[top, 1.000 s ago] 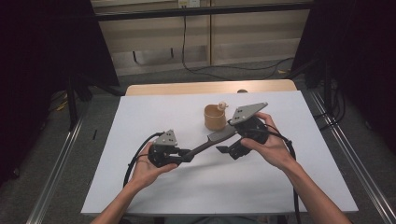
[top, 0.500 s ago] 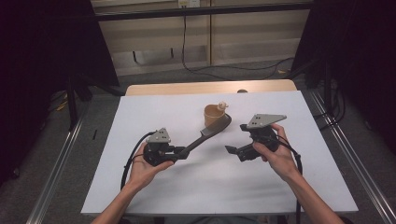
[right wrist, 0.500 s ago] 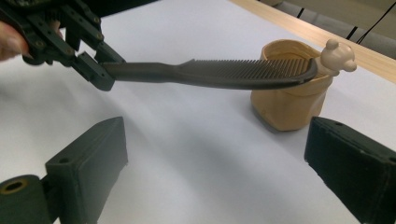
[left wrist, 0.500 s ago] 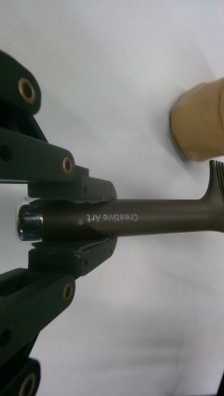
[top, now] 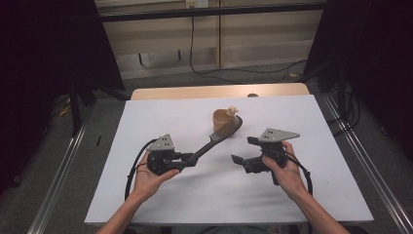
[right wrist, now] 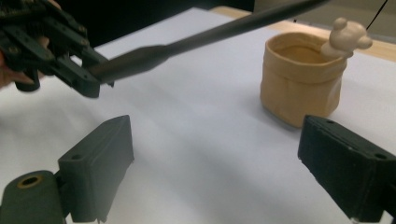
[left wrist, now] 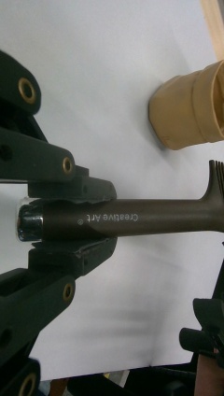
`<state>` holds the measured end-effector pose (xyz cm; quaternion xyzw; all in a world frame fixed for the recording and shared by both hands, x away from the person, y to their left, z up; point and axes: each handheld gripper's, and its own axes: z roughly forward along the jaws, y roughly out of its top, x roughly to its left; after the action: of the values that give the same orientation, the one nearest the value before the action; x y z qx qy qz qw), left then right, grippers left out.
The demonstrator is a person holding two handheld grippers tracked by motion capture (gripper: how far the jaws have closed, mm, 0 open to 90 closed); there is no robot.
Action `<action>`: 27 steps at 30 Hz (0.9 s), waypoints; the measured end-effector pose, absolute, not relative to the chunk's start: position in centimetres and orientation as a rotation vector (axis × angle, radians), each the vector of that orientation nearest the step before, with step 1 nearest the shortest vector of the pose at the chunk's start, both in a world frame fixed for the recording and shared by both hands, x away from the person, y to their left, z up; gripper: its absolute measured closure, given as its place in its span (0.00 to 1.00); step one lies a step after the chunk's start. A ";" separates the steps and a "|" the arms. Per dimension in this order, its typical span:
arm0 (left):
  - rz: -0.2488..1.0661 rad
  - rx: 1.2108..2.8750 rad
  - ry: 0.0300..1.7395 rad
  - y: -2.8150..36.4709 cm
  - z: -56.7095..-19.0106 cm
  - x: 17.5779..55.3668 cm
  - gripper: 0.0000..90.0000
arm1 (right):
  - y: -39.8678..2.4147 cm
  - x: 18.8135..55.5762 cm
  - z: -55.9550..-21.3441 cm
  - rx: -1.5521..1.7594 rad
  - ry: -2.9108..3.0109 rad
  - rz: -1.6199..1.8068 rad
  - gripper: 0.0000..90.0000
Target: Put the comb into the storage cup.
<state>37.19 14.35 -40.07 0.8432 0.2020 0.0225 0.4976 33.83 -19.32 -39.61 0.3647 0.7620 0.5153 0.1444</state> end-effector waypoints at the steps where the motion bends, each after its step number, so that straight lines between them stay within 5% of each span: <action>1: 0.056 2.038 0.484 14.3 -40.0 37.1 0.81 | -19.3 33.8 -39.6 1.060 2.191 1.513 0.10; 27: 0.118 1.933 0.385 12.9 -38.3 35.5 0.81 | -18.2 32.6 -40.1 0.947 1.966 2.039 0.00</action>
<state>35.54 12.86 -38.27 0.8170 0.1627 0.0497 0.5510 32.56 -18.21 -40.11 0.3160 0.6563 0.6807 0.0773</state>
